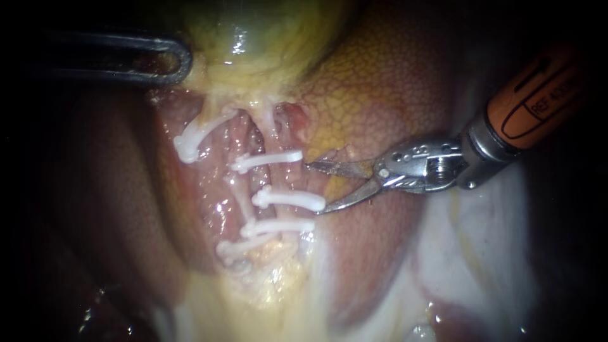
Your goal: Go to the cutting position right tube
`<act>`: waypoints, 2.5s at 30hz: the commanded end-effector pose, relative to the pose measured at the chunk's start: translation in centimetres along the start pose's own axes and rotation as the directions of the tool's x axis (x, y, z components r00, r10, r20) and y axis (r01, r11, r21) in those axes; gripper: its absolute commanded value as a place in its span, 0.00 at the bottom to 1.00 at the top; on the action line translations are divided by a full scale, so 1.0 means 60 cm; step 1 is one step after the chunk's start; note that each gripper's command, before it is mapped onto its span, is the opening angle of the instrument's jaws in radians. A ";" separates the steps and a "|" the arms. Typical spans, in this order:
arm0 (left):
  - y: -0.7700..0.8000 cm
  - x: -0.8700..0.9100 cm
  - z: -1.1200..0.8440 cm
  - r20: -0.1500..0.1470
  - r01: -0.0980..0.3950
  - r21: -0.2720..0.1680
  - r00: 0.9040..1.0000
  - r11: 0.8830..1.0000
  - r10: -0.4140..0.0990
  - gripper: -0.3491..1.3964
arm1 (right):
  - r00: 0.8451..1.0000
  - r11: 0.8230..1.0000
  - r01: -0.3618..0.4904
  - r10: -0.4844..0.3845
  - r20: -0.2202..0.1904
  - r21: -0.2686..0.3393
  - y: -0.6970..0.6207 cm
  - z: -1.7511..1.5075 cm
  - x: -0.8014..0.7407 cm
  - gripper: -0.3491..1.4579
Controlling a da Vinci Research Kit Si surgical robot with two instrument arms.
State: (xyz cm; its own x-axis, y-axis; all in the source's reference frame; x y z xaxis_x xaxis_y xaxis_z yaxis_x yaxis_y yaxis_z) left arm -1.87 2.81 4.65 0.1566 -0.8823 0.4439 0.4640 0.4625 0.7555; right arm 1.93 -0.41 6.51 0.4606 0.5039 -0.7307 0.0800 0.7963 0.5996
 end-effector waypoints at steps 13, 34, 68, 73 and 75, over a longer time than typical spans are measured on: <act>0.0000 0.0000 -0.0002 0.000 0.000 0.001 1.000 1.000 0.000 0.00 | 0.993 0.991 -0.114 0.114 0.003 0.063 -0.0054 -0.0040 0.0053 0.79; -0.0002 -0.0001 0.0003 0.000 0.000 -0.001 1.000 1.000 0.000 0.00 | 0.915 0.914 -0.402 0.399 0.063 0.054 -0.0097 -0.0103 0.0165 0.65; -0.0003 0.0000 0.0006 0.001 0.000 -0.002 1.000 1.000 0.000 0.00 | 0.932 0.905 -0.345 0.361 -0.019 0.250 -0.0045 0.0021 0.0147 0.63; -0.0003 0.0000 0.0006 0.001 0.000 -0.002 1.000 1.000 0.000 0.00 | 0.945 0.908 -0.287 0.320 -0.065 0.305 -0.0040 0.0043 0.0146 0.62; -0.0003 0.0000 0.0006 0.001 0.000 -0.002 1.000 1.000 0.000 0.00 | 0.946 0.906 -0.268 0.312 -0.087 0.328 -0.0038 0.0052 0.0147 0.59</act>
State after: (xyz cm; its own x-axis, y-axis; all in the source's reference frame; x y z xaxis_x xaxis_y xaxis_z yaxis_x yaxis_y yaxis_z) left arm -1.90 2.80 4.66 0.1554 -0.8822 0.4446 0.4658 0.4623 0.7545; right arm 2.63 -0.26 5.84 0.3782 0.7515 -0.5406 0.2525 0.4781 0.8413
